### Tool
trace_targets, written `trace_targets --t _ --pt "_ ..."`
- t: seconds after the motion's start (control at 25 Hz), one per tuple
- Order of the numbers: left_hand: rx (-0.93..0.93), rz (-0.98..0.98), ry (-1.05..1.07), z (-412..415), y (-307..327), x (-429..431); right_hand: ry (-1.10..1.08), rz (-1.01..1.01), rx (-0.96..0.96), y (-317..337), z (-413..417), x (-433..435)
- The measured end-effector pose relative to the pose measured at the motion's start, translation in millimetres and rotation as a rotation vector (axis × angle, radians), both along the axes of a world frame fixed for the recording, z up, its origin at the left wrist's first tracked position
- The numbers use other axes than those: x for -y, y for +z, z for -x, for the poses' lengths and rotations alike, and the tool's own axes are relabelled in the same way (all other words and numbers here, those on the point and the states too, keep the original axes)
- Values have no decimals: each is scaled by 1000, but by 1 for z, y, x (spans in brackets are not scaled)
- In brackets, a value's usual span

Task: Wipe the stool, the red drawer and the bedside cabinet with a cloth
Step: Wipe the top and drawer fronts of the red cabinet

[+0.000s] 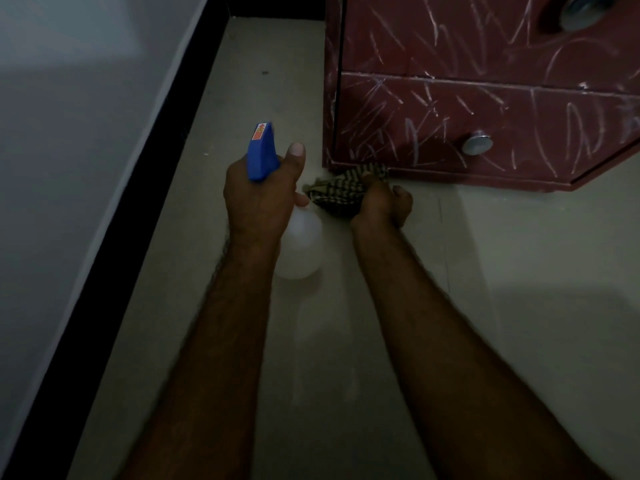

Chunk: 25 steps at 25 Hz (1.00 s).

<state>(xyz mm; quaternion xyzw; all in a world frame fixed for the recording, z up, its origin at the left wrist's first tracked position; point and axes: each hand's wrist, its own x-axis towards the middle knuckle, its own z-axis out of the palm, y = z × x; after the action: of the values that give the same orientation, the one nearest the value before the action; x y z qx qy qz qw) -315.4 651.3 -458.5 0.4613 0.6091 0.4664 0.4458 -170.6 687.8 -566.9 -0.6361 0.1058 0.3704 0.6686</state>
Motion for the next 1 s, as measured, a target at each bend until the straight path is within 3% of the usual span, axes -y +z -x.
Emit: trace_targets --t 0.12,0.28,0.76,1.0 --pt "-13 -15 -3 0 2 -1 129 25 32 3 16 -4" --pt "-26 -14 9 3 0 0 19 4 -39 -1 12 -5" --pt "-49 -3 18 7 1 -2 378 124 289 -6 27 -16" --pt "-39 -24 31 8 7 -1 242 109 348 -8 37 -15"
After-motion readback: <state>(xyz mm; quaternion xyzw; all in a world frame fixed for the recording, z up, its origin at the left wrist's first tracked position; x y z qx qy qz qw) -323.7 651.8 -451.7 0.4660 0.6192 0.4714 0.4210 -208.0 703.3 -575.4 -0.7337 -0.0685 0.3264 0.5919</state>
